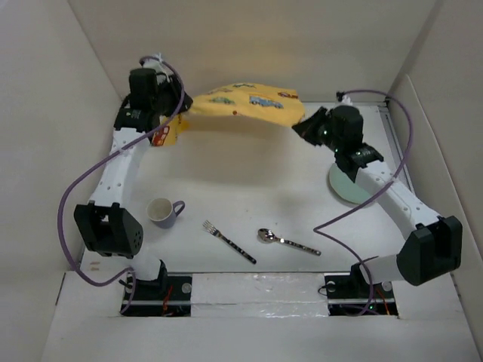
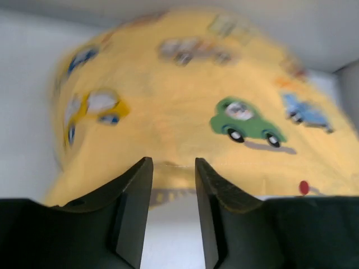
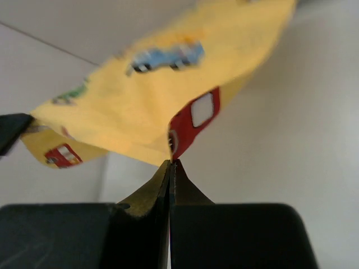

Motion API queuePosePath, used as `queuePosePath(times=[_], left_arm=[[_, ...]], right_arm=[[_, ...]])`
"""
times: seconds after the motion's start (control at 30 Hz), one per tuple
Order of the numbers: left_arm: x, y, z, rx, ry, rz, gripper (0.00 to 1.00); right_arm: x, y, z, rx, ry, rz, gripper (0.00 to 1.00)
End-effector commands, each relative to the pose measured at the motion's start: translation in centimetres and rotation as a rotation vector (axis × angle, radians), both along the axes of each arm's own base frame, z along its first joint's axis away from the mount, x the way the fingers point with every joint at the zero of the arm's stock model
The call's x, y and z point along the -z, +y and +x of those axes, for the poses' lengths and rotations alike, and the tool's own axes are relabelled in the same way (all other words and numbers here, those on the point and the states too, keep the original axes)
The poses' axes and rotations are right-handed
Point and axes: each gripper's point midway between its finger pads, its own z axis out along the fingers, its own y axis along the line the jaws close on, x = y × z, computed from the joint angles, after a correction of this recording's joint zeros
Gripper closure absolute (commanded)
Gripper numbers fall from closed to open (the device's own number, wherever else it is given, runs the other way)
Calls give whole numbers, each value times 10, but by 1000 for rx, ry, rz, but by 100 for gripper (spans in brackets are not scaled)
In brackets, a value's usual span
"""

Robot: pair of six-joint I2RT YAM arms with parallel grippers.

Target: Set the dinner table for one person

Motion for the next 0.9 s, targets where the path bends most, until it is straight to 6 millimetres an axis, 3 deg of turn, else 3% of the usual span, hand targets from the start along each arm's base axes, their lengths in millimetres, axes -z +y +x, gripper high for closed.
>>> queuePosePath(times=[0.0, 0.03, 0.1, 0.13, 0.2, 0.23, 0.33, 0.53, 0.7, 0.87], left_arm=[[135, 21, -26, -39, 314, 164, 64], [141, 32, -30, -99, 319, 182, 59], [156, 35, -37, -120, 334, 182, 48], [172, 38, -45, -133, 368, 191, 48], [183, 39, -49, -150, 393, 182, 48], [198, 39, -55, -147, 424, 181, 48], [217, 43, -54, -183, 444, 174, 48], [258, 58, -30, -258, 537, 229, 41], [296, 84, -10, -326, 635, 298, 41], [317, 88, -7, -344, 692, 326, 44]], right_arm=[[102, -18, -20, 43, 184, -104, 100], [136, -23, -29, 53, 253, -136, 100], [177, -40, -32, 116, 349, -188, 100], [192, -45, -34, 123, 387, -206, 100], [209, -53, -31, 122, 419, -237, 100], [225, -54, -30, 123, 452, -260, 100], [244, -62, -25, 122, 492, -295, 100], [240, -76, -21, 140, 489, -301, 100], [236, -82, -22, 144, 488, -301, 100], [232, -78, -27, 113, 481, -294, 100]])
